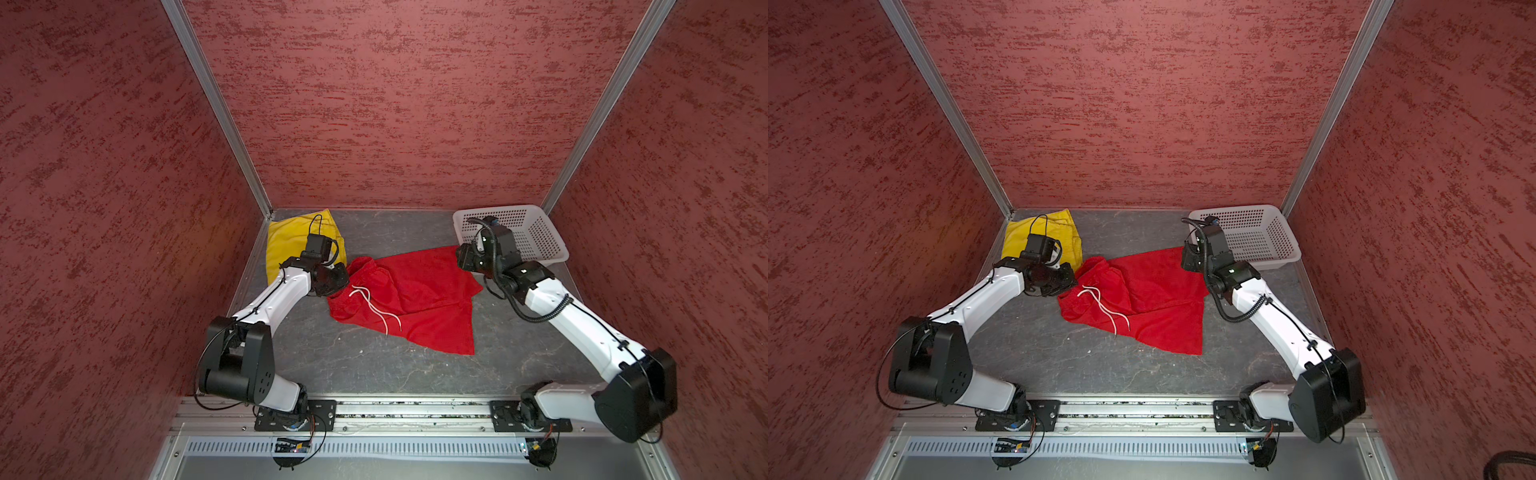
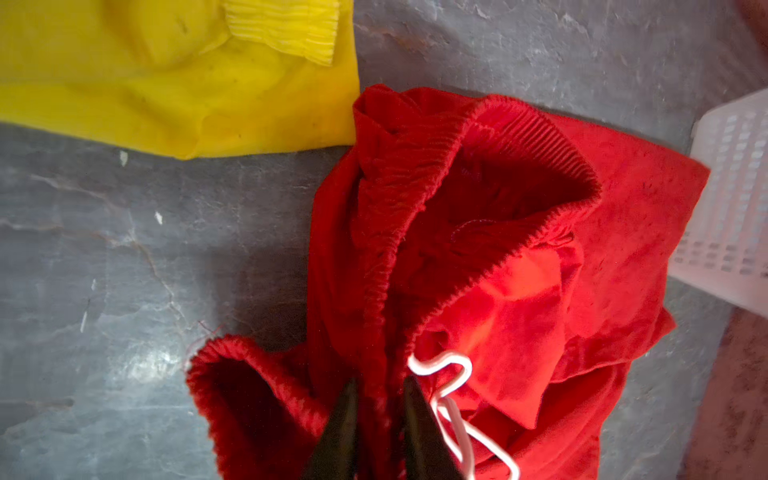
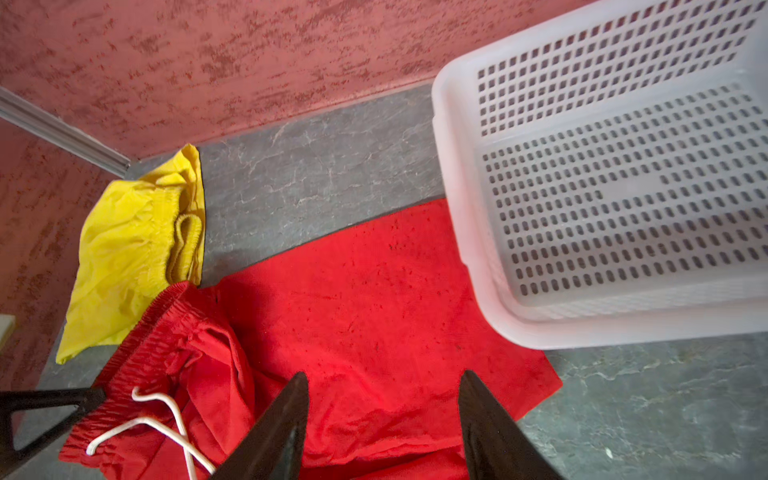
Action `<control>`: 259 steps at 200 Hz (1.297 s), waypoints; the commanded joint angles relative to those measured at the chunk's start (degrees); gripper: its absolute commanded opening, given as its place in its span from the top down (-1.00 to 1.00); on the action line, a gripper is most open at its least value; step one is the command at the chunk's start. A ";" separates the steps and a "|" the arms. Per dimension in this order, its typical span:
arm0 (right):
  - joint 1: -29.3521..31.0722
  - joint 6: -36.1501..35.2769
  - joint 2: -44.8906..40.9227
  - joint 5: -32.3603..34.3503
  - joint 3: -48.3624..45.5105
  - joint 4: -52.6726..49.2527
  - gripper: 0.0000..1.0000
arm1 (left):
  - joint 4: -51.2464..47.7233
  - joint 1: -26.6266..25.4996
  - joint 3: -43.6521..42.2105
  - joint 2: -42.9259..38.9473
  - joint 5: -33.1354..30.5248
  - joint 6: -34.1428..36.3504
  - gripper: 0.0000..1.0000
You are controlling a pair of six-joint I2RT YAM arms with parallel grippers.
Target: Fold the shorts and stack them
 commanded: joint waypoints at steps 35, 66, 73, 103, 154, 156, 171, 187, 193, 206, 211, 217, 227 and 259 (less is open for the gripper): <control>4.53 0.48 5.93 1.76 -3.89 2.89 -0.17 | -6.03 -3.12 8.49 -3.96 -11.13 0.39 -0.34; 4.41 -0.17 7.43 3.33 -4.84 3.65 -0.18 | -6.69 -14.13 17.21 -0.15 -21.26 5.89 -0.38; 4.41 -0.32 7.21 3.54 -5.03 3.85 -0.18 | -6.08 -16.05 19.01 2.09 -21.98 8.19 -0.38; 3.66 -0.44 6.52 3.26 -5.55 3.55 -0.23 | -3.70 -17.68 24.50 13.72 -20.35 12.29 -0.52; 0.98 -0.09 4.44 0.72 -7.75 4.16 -0.26 | -6.40 -18.54 31.86 26.70 -26.33 14.18 -0.69; 0.90 -0.09 4.44 0.73 -7.81 4.26 -0.26 | -6.70 -18.54 32.13 27.14 -26.55 14.20 -0.69; 0.38 -0.10 4.52 0.39 -8.23 4.74 -0.27 | -8.82 -18.49 34.22 30.09 -28.85 14.04 -0.69; -0.06 -0.10 5.02 -0.21 -8.42 5.19 -0.27 | -9.96 -18.54 35.61 32.55 -29.92 13.99 -0.66; -0.18 -0.09 5.25 -0.42 -8.56 5.42 -0.27 | -10.01 -18.54 35.84 33.08 -29.93 14.00 -0.60; -0.42 -0.05 5.73 -0.78 -8.63 5.71 -0.27 | -9.75 -18.52 35.90 33.87 -29.60 13.95 -0.18; -0.52 -0.01 5.92 -0.93 -8.68 5.79 -0.27 | -9.76 -18.54 35.86 33.96 -29.50 13.90 0.06; -0.66 0.07 5.93 -1.03 -8.68 5.81 -0.27 | -9.80 -18.53 35.86 34.13 -29.52 13.89 0.27; -0.77 0.09 5.93 -1.20 -8.60 5.90 -0.27 | -9.97 -18.47 35.79 34.14 -29.50 13.87 0.59; -1.12 0.44 7.62 -1.43 -8.46 5.99 -0.27 | -11.28 -18.18 35.85 32.80 -29.93 13.70 1.00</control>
